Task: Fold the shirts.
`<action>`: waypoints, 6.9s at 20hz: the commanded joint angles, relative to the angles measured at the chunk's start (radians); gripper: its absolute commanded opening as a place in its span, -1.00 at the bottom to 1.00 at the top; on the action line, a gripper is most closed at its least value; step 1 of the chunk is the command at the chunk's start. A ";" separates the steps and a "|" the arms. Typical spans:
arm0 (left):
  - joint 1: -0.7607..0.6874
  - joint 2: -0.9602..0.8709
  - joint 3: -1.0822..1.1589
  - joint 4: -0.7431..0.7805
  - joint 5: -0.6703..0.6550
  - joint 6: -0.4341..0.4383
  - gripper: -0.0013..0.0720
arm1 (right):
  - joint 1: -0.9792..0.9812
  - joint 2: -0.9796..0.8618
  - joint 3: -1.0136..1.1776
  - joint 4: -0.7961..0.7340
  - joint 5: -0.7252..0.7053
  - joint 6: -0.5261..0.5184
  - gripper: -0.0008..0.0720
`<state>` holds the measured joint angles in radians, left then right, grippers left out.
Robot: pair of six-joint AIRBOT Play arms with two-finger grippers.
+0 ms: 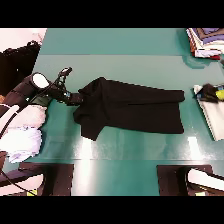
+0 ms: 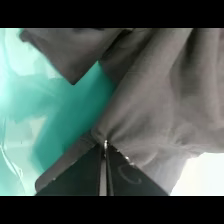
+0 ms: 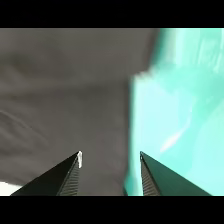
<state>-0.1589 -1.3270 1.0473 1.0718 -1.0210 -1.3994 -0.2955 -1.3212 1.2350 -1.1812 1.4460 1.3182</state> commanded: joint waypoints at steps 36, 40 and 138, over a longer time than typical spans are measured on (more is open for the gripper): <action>0.000 0.115 0.018 0.002 -0.074 -0.008 -0.89 | 0.065 0.125 -0.605 0.135 -0.199 -0.108 -0.94; 0.000 0.244 0.139 0.068 -0.081 -0.043 -0.89 | 0.077 0.289 -0.460 0.143 -0.187 -0.102 -0.94; -0.131 0.225 -0.189 0.491 -0.091 -0.382 -0.88 | -0.151 0.168 -0.694 0.119 -0.141 -0.087 0.26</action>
<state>-0.2932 -1.1030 0.8646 1.5791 -1.1275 -1.7817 -0.4400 -1.1522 0.5995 -1.0695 1.3632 1.2411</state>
